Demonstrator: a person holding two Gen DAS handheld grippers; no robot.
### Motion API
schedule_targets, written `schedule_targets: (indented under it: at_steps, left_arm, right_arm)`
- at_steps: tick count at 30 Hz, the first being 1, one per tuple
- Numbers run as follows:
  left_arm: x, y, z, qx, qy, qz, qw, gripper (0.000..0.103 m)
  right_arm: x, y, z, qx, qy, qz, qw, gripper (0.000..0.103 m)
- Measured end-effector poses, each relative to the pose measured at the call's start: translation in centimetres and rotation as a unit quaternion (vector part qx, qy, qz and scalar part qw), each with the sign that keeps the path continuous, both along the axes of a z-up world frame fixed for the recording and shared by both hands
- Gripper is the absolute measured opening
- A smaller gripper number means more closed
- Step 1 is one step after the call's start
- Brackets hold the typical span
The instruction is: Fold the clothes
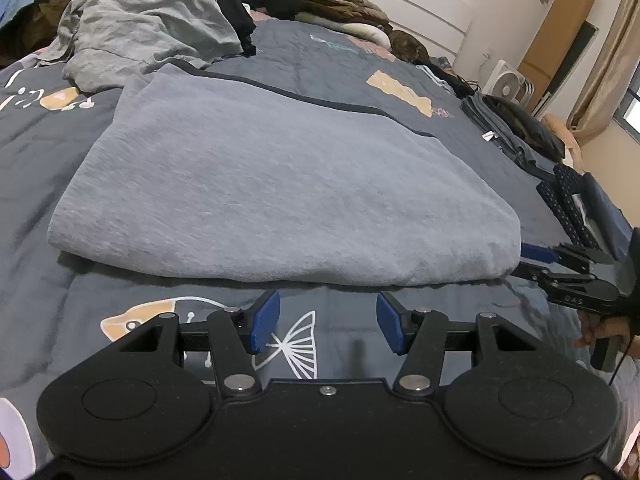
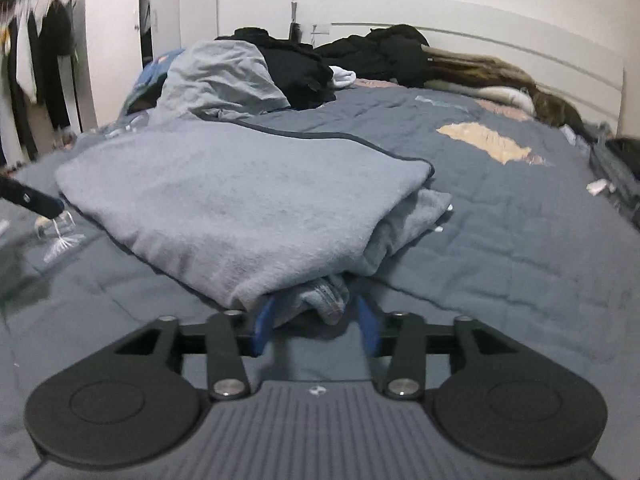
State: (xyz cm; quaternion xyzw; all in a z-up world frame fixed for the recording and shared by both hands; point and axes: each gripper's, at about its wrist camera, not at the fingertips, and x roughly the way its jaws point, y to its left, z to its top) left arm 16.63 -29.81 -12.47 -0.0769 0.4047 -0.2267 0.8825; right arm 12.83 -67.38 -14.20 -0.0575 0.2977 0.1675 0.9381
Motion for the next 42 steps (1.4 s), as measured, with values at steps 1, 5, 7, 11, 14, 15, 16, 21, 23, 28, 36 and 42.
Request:
schedule_targets:
  at_steps: [1,5,7,11,14,15,16,21,23,28,36,42]
  left_arm:
    - [0.0,-0.1,0.0,0.000,0.000,-0.002,1.0000,0.053]
    - [-0.1,-0.2,0.0,-0.001,0.001,-0.003,1.0000,0.053]
    - [-0.1,-0.2,0.0,-0.001,0.004,-0.003,1.0000,0.053]
    - [-0.1,-0.1,0.0,-0.001,0.005,-0.003,1.0000,0.053]
    - [-0.1,0.0,0.1,-0.002,0.004,-0.001,1.0000,0.053]
    - [0.0,0.0,0.1,-0.003,0.005,-0.001,1.0000,0.053]
    - [0.0,0.0,0.1,-0.004,0.006,0.000,1.0000,0.053]
    - [0.0,0.1,0.1,-0.006,0.007,0.001,1.0000,0.053]
    - [0.0,0.1,0.2,-0.007,0.006,0.002,1.0000,0.053]
    - [0.2,0.5,0.4,-0.013,0.007,0.007,0.9999,0.053]
    - [0.2,0.5,0.7,-0.019,0.007,0.007,0.9998,0.053]
    - [0.2,0.4,0.6,-0.016,0.008,0.006,0.9998,0.053]
  right_arm:
    - [0.1,0.3,0.0,-0.009,-0.003,0.001,1.000,0.046]
    - [0.2,1.8,0.1,-0.061,-0.030,0.025,0.997,0.046]
    - [0.2,2.8,0.1,-0.094,-0.038,0.042,0.994,0.045]
    - [0.6,3.8,-0.6,-0.124,-0.023,0.063,0.990,0.030]
    - [0.4,3.5,-0.6,-0.113,-0.016,0.061,0.992,0.007]
    - [0.3,2.9,-0.4,-0.093,-0.017,0.055,0.994,0.006]
    - [0.1,2.1,0.0,-0.064,-0.017,0.043,0.997,0.006]
    - [-0.7,-2.3,0.6,0.071,-0.010,-0.018,0.997,0.005]
    - [-0.9,-2.4,0.0,0.073,0.009,-0.018,0.997,0.005]
    - [-1.6,-3.9,-0.9,0.106,0.060,-0.027,0.992,0.000]
    - [-2.1,-5.2,0.9,0.160,0.020,-0.051,0.986,0.012]
    - [-0.2,-2.5,-0.4,0.130,0.026,-0.038,0.990,0.045]
